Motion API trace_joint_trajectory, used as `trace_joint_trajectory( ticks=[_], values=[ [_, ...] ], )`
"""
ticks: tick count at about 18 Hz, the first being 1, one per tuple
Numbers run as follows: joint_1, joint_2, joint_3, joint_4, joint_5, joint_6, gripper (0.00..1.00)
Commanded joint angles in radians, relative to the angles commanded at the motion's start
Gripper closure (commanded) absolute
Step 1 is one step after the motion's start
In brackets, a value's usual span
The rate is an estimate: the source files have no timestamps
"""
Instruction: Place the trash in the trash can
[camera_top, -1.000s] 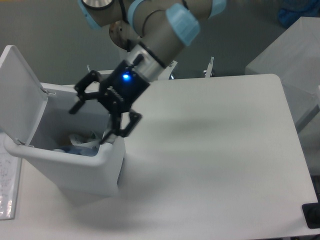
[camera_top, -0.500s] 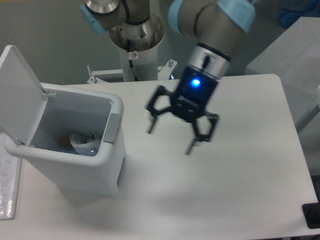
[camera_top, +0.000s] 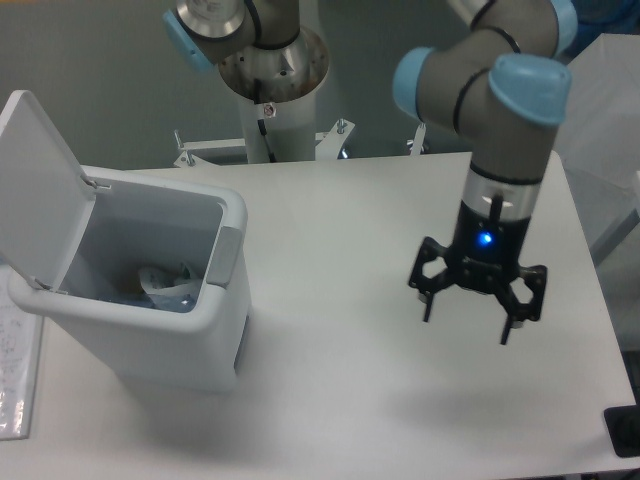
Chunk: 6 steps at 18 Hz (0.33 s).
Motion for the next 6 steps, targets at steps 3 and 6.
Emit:
trace_joint_trajectory(
  ticks=[3,6],
  values=[
    [-0.002,-0.031,0.046,-0.081,0.075,0.074,0.00],
    [-0.009,-0.055,0.115,-0.196,0.154,0.111,0.00]
  ],
)
